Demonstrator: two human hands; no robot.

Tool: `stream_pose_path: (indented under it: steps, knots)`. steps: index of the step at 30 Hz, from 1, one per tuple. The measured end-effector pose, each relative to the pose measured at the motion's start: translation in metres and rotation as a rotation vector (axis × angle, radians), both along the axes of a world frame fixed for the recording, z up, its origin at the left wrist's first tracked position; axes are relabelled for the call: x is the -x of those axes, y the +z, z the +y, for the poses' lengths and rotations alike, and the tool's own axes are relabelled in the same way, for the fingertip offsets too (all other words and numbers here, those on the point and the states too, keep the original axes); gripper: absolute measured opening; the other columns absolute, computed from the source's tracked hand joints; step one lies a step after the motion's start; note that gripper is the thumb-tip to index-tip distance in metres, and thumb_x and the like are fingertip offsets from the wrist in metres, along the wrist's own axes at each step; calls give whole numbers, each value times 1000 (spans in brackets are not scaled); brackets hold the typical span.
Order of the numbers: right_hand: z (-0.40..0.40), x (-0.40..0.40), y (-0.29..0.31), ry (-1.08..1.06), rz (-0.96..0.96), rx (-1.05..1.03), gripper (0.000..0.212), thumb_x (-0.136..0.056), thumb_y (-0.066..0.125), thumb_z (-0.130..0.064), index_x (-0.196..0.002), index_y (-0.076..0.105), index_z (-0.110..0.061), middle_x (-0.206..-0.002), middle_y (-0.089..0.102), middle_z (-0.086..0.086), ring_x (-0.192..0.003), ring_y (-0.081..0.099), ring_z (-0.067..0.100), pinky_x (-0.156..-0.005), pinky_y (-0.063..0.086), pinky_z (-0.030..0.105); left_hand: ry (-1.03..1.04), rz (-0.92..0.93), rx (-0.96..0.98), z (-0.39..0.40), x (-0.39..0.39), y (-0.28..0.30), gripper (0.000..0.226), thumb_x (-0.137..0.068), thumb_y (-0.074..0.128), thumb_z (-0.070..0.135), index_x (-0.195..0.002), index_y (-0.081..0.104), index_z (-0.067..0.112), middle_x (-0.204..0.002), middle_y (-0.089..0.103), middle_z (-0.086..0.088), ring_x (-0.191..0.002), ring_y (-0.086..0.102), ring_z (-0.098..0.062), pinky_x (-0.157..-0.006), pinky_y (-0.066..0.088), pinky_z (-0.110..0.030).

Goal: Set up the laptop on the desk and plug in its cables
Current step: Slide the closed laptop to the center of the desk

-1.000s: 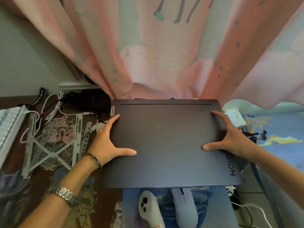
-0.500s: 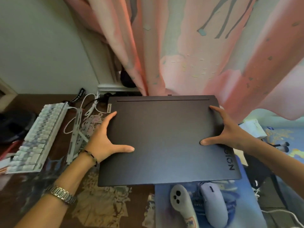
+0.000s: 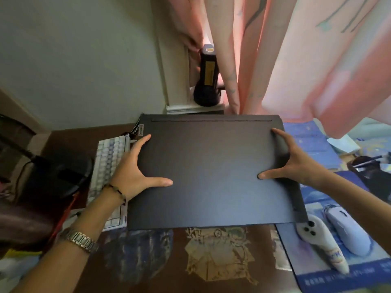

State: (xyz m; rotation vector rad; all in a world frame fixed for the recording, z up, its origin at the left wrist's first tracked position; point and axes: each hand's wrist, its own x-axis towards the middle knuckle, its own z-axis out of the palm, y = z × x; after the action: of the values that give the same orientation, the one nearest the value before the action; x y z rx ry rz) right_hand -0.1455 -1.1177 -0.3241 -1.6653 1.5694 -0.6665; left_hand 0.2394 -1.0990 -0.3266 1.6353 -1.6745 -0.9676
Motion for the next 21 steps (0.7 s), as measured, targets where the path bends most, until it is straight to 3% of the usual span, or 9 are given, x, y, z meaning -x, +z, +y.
stream_pose_path:
  steps: [7,11,16,21]
  knots:
    - [-7,-44,-13,-5,54,-7,129,-34,88,-46,-141,16,-43,-144,32,1,-131,31,21,-106,30,39,37,0,7,2,-43,-19,120,-32,83,54,-134,20,50,-146,27,10,-132,29,-14,-107,33,-49]
    - [-19,-52,-23,2,60,-8,131,-31,85,-53,-140,14,-46,-144,30,2,-132,29,25,-106,27,41,73,31,29,-2,-44,-35,119,-35,85,48,-135,21,47,-135,26,21,-126,28,-5,-106,32,-41]
    - [-33,-51,-37,-24,77,-57,132,-30,85,-56,-138,10,-53,-141,30,13,-130,29,33,-107,28,54,118,87,35,-8,-34,-56,116,-42,90,28,-134,22,48,-135,28,20,-125,28,-3,-105,30,-35]
    - [-39,-44,-55,-21,75,-63,135,-27,83,-62,-140,9,-53,-141,33,15,-128,31,35,-107,31,53,140,108,16,-10,-25,-78,116,-43,90,27,-133,22,51,-133,28,22,-120,28,5,-101,28,-28]
